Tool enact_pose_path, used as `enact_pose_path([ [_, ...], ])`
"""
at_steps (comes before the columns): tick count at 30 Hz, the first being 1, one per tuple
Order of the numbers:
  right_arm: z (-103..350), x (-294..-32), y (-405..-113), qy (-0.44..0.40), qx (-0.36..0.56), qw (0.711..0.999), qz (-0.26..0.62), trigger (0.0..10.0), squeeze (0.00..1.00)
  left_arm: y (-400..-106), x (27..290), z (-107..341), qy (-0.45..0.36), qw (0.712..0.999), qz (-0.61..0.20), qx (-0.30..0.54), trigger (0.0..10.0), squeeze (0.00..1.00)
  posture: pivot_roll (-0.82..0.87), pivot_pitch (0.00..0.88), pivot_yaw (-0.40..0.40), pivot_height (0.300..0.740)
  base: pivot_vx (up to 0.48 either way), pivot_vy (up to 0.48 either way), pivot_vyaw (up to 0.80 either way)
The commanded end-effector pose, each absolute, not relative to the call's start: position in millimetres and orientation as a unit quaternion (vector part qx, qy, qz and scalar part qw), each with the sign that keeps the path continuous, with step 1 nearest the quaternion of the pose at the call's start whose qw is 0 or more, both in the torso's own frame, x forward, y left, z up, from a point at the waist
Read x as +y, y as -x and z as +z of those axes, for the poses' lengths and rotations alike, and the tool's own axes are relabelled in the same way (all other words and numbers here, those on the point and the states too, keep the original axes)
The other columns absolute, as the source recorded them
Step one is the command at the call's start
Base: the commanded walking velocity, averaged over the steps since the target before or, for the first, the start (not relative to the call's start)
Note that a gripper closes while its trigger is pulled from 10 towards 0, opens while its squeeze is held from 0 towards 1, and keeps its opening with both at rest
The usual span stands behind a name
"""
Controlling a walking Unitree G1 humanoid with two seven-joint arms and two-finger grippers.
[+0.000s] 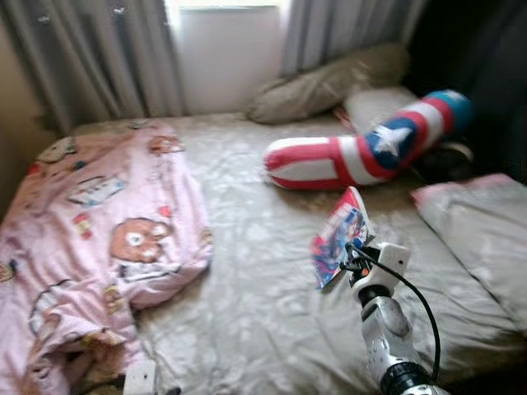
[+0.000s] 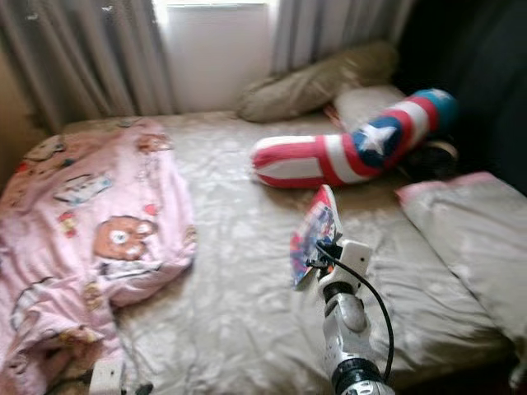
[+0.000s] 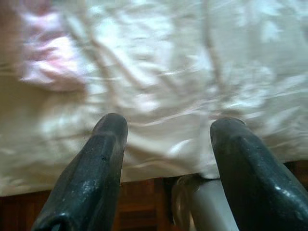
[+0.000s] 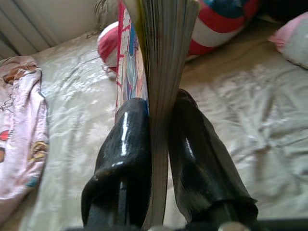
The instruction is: Clean up the room
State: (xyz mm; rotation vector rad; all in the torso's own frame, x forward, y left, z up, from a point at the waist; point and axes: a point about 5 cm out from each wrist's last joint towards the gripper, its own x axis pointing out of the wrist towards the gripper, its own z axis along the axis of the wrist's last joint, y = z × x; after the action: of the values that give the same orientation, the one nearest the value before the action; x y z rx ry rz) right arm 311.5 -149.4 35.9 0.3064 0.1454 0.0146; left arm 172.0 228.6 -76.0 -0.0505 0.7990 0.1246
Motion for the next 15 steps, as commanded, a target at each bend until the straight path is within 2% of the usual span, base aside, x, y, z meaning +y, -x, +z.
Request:
enact_pose_path([
  [1, 46.3, -157.1, -317.3, -0.145, 0.048, 0.988, 0.000, 10.0, 0.00, -166.2, 219.0, -81.3, 0.036, 0.913, 0.055, 0.402, 10.0, 0.00, 0.08, 0.000, 0.012, 0.740, 0.000, -0.435, -0.48],
  [11, 46.3, -157.1, -317.3, -0.145, 0.048, 0.988, 0.000, 10.0, 0.00, -166.2, 219.0, -81.3, 0.036, 0.913, 0.055, 0.402, 10.0, 0.00, 0.08, 0.000, 0.012, 0.740, 0.000, -0.435, -0.48],
  [15, 45.3, -155.3, -317.5, -0.141, 0.054, 0.989, 0.004, 10.0, 0.00, -169.1, 214.4, -81.0, 0.043, 0.915, 0.055, 0.398, 10.0, 0.00, 0.08, 0.000, -0.002, 0.740, 0.000, -0.437, 0.00],
])
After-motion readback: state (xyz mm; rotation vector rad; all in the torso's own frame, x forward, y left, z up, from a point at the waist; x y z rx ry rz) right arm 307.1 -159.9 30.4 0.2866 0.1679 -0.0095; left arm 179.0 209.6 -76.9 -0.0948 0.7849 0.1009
